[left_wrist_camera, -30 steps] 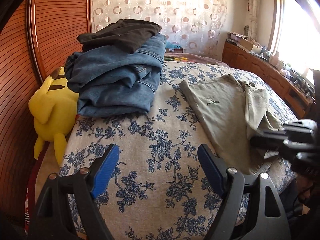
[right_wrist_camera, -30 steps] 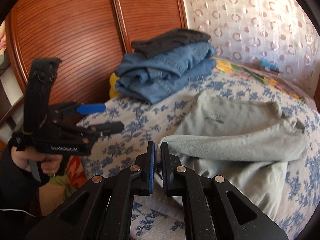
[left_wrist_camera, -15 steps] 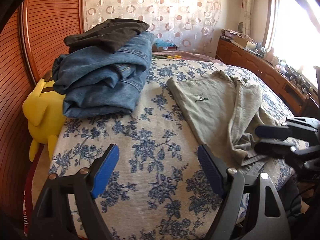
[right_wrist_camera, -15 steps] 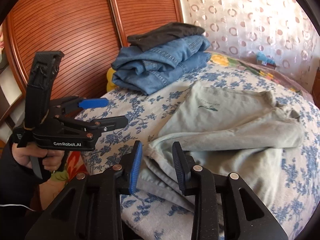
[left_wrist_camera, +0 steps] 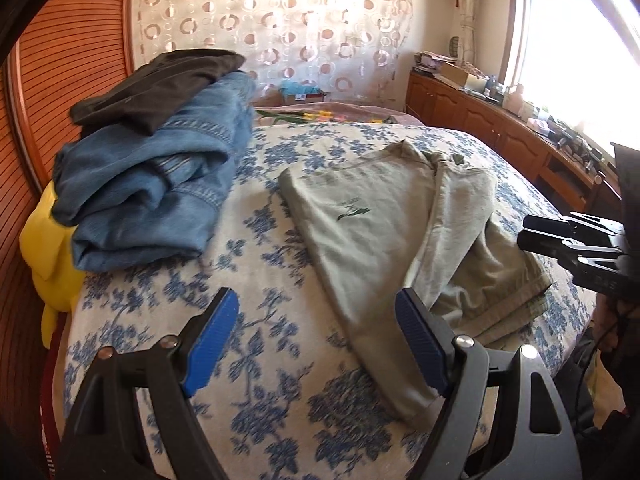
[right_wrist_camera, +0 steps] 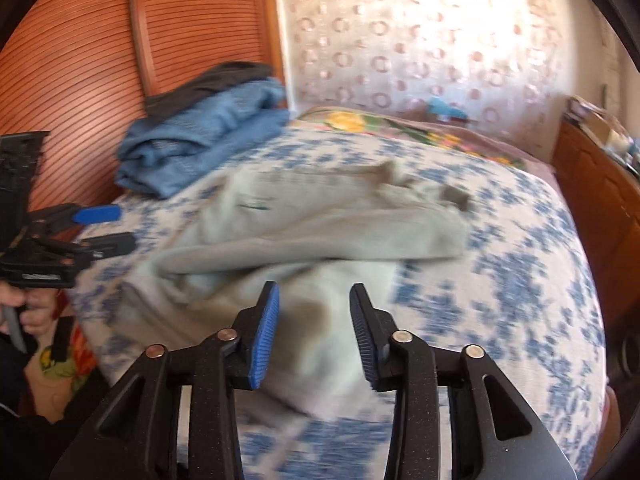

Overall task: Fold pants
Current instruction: 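Open the right gripper and release the folded hem, then grasp the folded pants edge with the left gripper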

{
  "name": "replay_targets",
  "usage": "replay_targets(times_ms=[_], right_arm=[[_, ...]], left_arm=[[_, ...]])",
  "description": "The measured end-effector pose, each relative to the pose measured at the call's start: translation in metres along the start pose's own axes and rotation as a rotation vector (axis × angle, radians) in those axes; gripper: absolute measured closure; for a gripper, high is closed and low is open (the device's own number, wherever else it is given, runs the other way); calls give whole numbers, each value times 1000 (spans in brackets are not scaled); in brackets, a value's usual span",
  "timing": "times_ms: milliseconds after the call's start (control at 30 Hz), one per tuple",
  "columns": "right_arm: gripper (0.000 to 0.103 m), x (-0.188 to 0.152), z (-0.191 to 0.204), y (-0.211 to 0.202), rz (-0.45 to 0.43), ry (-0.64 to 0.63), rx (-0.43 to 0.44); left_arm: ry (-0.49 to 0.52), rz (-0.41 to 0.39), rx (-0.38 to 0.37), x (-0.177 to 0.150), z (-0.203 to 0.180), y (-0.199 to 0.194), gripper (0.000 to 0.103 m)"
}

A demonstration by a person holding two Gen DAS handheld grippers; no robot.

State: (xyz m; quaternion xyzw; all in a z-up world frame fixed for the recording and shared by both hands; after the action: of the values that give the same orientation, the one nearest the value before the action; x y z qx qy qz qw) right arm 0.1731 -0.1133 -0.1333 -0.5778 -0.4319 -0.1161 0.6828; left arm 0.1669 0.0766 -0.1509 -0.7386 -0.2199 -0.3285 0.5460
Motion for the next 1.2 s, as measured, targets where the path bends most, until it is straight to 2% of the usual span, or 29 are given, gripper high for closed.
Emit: replay_targets(times_ms=[167, 367, 433, 633, 733, 1033, 1200], right_arm=[[63, -5, -34, 12, 14, 27, -75], [63, -4, -55, 19, 11, 39, -111], [63, -4, -62, 20, 12, 50, -117], [61, -5, -70, 25, 18, 68, -119], [61, -5, -70, 25, 9, 78, -107], [61, -5, -73, 25, 0, 115, -73], [61, -4, -73, 25, -3, 122, -69]], left_arm=[[37, -2, -45, 24, -17, 13, 22], [87, 9, -109, 59, -43, 34, 22], [96, 18, -129, 67, -50, 41, 25], [133, 64, -171, 83, -73, 68, 33], [154, 97, -178, 89, -83, 84, 41], [188, 156, -246, 102, -115, 118, 43], [164, 217, -230, 103, -114, 145, 55]])
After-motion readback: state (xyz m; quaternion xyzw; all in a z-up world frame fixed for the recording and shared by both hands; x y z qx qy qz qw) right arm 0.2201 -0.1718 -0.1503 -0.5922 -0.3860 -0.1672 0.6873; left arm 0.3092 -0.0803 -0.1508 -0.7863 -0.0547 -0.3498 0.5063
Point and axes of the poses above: each gripper's, at about its wrist camera, not at the fingertips, and y roughly the way its jaws point, z to its left, x to its top, the point moved 9 cm from there along y, roughly the way its jaws point, and after that the axes turned 10 degrees about -x, right-handed, at the moved point
